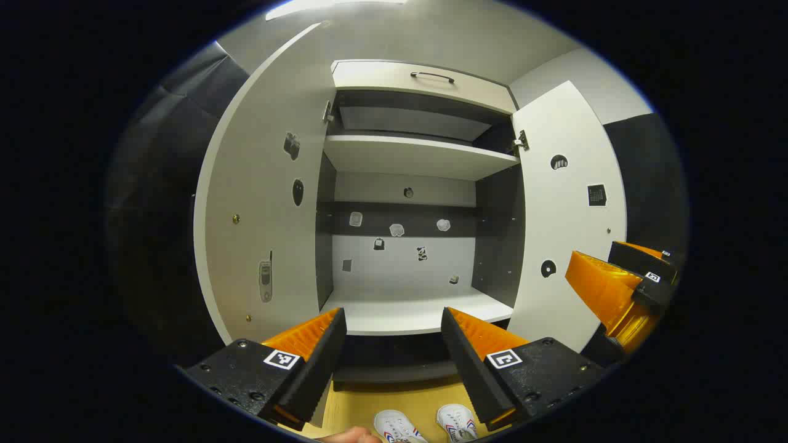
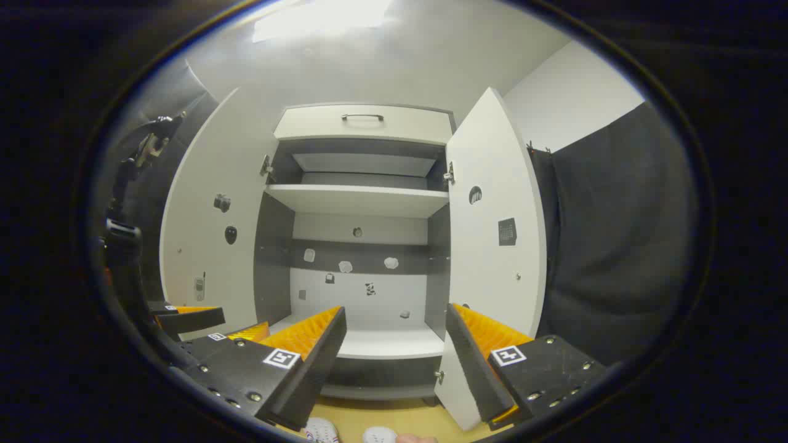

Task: Grab one shoe with the right hand and put it into the shoe cabinet, grab the other shoe with the left hand and put it into the shoe cabinet; then close the right door with the right hand and the left door with the left hand.

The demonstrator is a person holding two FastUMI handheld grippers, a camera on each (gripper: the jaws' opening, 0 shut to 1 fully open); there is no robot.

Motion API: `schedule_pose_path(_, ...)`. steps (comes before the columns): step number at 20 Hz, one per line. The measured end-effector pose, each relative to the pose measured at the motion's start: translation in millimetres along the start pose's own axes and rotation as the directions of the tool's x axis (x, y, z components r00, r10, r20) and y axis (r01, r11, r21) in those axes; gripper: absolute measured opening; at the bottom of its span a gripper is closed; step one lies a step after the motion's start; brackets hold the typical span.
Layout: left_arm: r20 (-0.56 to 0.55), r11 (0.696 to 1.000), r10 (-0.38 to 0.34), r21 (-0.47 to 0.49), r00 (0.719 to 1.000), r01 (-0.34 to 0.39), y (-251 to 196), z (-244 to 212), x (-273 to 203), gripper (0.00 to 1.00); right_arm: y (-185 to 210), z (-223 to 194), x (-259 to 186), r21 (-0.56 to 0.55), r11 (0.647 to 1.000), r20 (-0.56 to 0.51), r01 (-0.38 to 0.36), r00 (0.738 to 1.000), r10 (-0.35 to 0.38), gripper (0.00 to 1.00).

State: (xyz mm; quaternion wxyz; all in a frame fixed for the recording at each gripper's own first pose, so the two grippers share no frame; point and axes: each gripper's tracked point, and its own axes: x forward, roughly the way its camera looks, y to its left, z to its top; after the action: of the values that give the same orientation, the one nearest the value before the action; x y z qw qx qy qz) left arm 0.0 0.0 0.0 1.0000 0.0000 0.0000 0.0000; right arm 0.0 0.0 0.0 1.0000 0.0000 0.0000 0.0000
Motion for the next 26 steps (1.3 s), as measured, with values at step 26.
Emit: schedule_pose_path(26,-0.044,0.995,0.097,0.029,0.994,-0.096,38,-20,-17,0.94,32,-259,-22,-0.039,0.993,-0.585,-0.114,0.808,0.070,0.98)
